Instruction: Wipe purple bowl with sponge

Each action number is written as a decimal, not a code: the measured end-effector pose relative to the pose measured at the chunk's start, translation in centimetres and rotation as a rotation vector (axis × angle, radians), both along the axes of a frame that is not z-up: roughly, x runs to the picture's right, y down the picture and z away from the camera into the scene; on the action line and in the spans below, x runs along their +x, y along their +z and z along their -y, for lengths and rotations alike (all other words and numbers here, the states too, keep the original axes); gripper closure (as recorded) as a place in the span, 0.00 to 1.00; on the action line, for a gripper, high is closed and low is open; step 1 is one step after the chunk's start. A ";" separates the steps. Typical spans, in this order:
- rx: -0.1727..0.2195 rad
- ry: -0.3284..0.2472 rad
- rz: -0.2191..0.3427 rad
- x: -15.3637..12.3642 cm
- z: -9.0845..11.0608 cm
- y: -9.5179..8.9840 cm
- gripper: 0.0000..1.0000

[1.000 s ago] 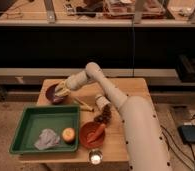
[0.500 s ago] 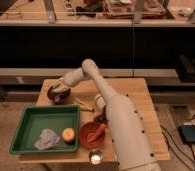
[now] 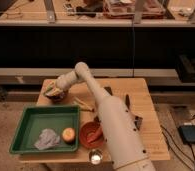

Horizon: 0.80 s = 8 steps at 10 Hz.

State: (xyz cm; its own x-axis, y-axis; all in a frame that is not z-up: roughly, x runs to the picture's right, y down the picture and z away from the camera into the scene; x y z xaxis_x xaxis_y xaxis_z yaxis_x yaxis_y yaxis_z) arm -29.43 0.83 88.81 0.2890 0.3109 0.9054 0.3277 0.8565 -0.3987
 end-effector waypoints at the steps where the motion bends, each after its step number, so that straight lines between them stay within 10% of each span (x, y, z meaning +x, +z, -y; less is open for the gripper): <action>1: -0.003 0.001 0.006 0.0 -0.5 -0.3 1.00; 8: -0.002 0.046 -0.045 6.1 -1.5 -2.1 1.00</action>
